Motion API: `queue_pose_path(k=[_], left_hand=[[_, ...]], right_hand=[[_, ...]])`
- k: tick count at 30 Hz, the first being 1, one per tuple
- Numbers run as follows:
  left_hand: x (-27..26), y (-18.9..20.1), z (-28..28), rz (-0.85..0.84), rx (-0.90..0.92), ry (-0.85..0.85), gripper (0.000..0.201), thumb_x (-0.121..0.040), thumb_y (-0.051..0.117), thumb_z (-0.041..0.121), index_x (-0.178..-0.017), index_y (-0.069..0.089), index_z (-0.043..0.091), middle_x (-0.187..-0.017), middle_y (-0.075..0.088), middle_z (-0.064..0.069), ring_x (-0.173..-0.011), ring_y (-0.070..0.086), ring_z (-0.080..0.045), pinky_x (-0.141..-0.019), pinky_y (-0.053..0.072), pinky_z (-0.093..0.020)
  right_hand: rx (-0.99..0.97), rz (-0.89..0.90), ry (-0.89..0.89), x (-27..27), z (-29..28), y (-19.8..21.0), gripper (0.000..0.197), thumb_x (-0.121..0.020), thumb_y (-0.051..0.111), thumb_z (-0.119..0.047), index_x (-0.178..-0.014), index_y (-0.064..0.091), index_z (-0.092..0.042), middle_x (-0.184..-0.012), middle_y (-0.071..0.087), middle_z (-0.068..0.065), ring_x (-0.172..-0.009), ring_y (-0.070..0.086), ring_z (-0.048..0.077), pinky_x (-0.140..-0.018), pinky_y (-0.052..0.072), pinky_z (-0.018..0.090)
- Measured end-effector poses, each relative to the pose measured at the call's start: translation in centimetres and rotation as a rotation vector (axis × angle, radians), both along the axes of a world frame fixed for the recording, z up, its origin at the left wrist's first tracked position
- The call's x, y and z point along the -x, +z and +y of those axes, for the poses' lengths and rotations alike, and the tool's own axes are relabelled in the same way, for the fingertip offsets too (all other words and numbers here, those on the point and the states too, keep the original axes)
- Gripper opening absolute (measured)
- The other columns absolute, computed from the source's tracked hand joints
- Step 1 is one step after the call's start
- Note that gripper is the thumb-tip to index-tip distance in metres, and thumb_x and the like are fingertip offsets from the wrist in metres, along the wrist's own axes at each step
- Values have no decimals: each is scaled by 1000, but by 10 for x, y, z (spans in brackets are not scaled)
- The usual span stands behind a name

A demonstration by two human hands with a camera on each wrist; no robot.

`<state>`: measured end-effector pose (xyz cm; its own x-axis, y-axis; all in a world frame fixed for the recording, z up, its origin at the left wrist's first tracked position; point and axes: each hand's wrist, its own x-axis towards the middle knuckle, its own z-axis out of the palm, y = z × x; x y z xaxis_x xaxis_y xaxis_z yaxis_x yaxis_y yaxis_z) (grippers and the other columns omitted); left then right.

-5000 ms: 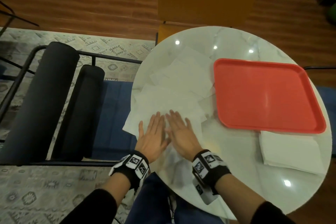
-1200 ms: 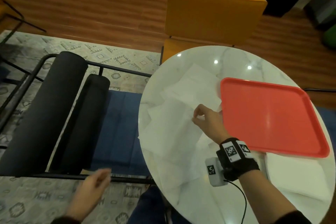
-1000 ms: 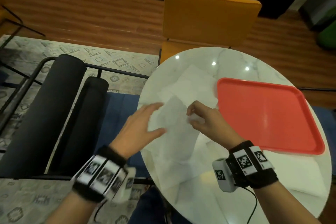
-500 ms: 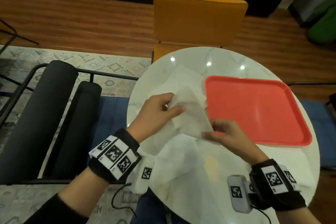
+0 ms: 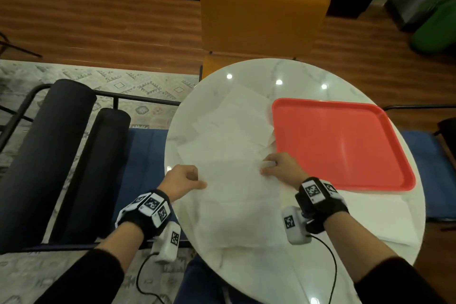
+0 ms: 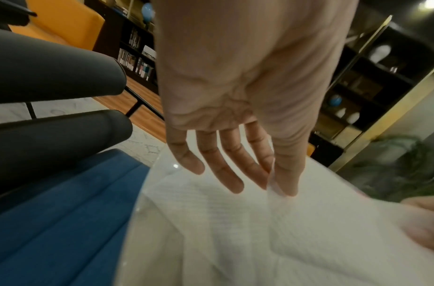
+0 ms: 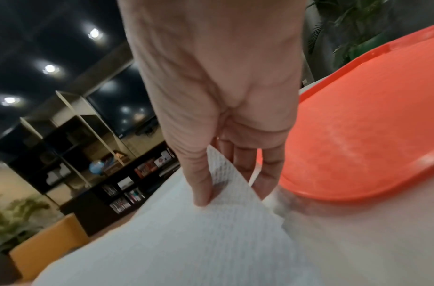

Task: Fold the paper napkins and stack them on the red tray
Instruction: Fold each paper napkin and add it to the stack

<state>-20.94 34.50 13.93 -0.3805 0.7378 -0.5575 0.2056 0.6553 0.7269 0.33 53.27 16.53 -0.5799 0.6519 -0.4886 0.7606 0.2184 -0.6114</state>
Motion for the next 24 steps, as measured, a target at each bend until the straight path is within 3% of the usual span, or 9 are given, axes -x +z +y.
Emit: queue_pose_path(k=[2, 5, 7, 10, 12, 13, 16, 20, 24], left_hand=[[5, -8, 4, 58, 13, 2, 34, -71, 81, 20, -58, 50, 14, -62, 55, 1, -64, 51, -16, -61, 39, -24], [12, -12, 12, 112, -46, 20, 36, -71, 81, 22, -56, 48, 21, -59, 53, 6, -65, 50, -17, -65, 39, -27], [14, -12, 11, 163, -89, 22, 36, -71, 81, 24, -56, 48, 24, -60, 54, 7, -64, 51, -16, -66, 43, -29], [5, -12, -2, 253, -135, 33, 31, -71, 79, 29, -58, 51, 26, -67, 61, 8, -75, 60, -16, -74, 47, -32], [-5, -15, -16, 273, -172, 12, 23, -72, 79, 27, -64, 57, 25, -74, 64, 10, -81, 62, -12, -78, 47, -30], [-11, -16, -23, 286, -183, -20, 19, -72, 79, 26, -68, 61, 23, -75, 65, 10, -82, 62, -11, -80, 48, -30], [-25, -26, -40, 361, -179, -160, 12, -73, 77, 24, -72, 65, 24, -74, 62, 13, -77, 60, -8, -83, 48, -34], [-30, -37, -54, 500, -82, -297, 37, -80, 59, 10, -69, 52, 44, -73, 54, 18, -75, 56, -6, -88, 45, -37], [-31, -41, -58, 551, -223, -117, 35, -81, 51, -5, -98, 63, 23, -93, 59, 11, -85, 59, -14, -84, 50, -38]], right_hand=[[-71, -17, 14, 6, 2, -5, 14, -81, 69, -9, -94, 70, -3, -77, 58, 2, -76, 53, 16, -61, 36, 23], [-142, 47, -26, 7, 3, -6, 6, -81, 64, -5, -81, 68, -10, -65, 56, -10, -65, 54, 12, -57, 37, 18], [-195, 99, -55, 1, -1, -7, 6, -81, 64, -6, -78, 68, -11, -65, 60, -8, -65, 55, 12, -51, 39, 11], [-227, 148, -82, -15, -16, -12, 2, -79, 69, -10, -80, 69, -11, -75, 66, -4, -71, 59, 11, -60, 41, 8], [-240, 164, -70, -29, -29, -17, 7, -77, 72, -10, -79, 69, -16, -80, 67, -6, -78, 60, 11, -72, 44, 14], [-254, 164, -64, -37, -35, -20, 10, -76, 73, -10, -78, 68, -19, -82, 67, -5, -81, 60, 14, -77, 47, 24], [-261, 141, -59, -58, -55, -30, 21, -75, 75, -12, -73, 64, -30, -80, 66, -8, -80, 57, 14, -81, 47, 40], [-220, -44, 143, -73, -78, -35, 39, -78, 68, -14, -73, 52, -48, -85, 61, -15, -85, 55, 10, -87, 41, 42], [-222, -131, 58, -70, -75, -34, 40, -80, 55, 2, -101, 65, -31, -103, 61, -10, -96, 55, 11, -85, 33, 34]])
